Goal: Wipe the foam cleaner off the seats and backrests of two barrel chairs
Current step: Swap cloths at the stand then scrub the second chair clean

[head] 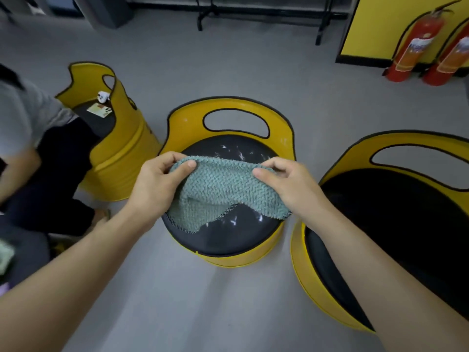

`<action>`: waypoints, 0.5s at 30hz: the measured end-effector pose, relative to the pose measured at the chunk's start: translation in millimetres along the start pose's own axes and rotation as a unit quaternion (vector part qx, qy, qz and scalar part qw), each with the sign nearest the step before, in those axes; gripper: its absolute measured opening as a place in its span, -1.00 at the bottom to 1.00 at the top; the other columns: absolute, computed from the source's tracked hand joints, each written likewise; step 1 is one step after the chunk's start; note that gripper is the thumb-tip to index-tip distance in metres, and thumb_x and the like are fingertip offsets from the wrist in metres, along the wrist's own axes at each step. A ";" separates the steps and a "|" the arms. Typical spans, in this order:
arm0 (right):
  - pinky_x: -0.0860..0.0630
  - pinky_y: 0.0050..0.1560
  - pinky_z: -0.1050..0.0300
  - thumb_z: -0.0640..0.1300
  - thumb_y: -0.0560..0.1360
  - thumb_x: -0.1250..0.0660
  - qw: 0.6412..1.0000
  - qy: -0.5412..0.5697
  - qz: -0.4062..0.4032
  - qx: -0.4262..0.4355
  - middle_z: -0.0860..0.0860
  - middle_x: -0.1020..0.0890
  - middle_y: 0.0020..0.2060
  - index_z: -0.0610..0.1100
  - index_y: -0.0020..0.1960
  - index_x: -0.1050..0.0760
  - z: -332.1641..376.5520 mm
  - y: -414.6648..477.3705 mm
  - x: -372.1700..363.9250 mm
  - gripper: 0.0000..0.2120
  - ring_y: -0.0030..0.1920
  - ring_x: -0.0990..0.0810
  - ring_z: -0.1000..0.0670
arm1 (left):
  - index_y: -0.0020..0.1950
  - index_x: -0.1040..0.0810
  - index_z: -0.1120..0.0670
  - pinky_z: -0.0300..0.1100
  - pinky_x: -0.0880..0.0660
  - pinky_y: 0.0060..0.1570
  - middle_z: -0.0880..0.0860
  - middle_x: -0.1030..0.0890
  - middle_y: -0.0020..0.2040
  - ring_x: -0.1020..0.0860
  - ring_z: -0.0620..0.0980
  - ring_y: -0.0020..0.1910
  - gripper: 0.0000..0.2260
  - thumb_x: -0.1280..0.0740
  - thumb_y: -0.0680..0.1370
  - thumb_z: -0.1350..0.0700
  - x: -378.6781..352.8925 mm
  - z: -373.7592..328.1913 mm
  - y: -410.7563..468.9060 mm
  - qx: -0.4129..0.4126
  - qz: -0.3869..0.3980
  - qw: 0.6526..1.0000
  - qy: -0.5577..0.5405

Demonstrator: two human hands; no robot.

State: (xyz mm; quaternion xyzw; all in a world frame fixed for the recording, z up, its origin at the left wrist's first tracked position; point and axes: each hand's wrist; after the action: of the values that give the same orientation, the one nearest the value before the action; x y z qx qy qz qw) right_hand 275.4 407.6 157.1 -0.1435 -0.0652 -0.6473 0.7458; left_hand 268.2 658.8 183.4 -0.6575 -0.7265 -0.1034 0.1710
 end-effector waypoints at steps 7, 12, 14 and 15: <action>-0.52 0.24 -0.05 0.07 0.63 -0.27 0.989 -0.150 -0.014 0.008 0.23 -0.67 0.06 0.14 0.20 -0.62 0.5 -0.2 -65.7 -0.78 0.12 -0.59 0.15 | -0.02 -0.59 0.03 -0.12 -0.53 -0.12 0.04 -0.66 -0.09 -0.60 -0.06 -0.12 -0.96 -0.43 0.60 0.14 57.0 39.8 6.4 -0.013 0.015 0.999 0.030; -0.54 0.16 -0.07 0.04 0.62 -0.30 0.981 -0.184 -0.062 0.005 0.19 -0.68 -0.05 0.10 -0.01 -0.65 7.8 7.8 -96.8 -0.85 0.03 -0.60 0.08 | -0.04 -0.61 0.03 -0.10 -0.50 -0.19 -0.04 -0.65 -0.12 -0.60 -0.08 -0.14 -0.88 -0.39 0.62 0.01 84.8 59.8 18.8 -0.048 0.028 0.989 0.140; -0.55 0.08 -0.08 0.03 0.61 -0.32 0.981 -0.182 -0.065 0.009 0.16 -0.67 -0.15 0.06 -0.14 -0.61 7.7 13.1 -103.1 -0.82 -0.05 -0.60 0.08 | -0.06 -0.63 0.01 -0.05 -0.50 -0.18 -0.05 -0.66 -0.13 -0.60 -0.06 -0.12 -0.84 -0.36 0.63 -0.04 91.0 69.0 25.5 -0.049 0.031 0.987 0.153; -0.55 0.04 -0.08 0.03 0.60 -0.33 0.982 -0.179 -0.063 0.013 0.14 -0.65 -0.19 0.05 -0.18 -0.59 5.9 16.2 -104.7 -0.81 -0.09 -0.59 0.08 | -0.07 -0.64 0.01 -0.04 -0.48 -0.19 -0.04 -0.66 -0.15 -0.60 -0.05 -0.14 -0.81 -0.35 0.64 -0.06 92.2 74.6 29.1 -0.049 0.034 0.986 0.156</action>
State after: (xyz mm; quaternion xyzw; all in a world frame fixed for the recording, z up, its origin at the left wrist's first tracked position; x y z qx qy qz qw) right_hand 275.7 510.4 131.0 -0.2432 -0.2149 -0.6561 0.6813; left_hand 281.5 775.0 148.1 -0.6652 -0.6621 -0.2347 0.2532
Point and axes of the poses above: each hand's wrist, its own y-axis towards the middle knuckle, its own x-axis out of the back of the hand, z = x × y
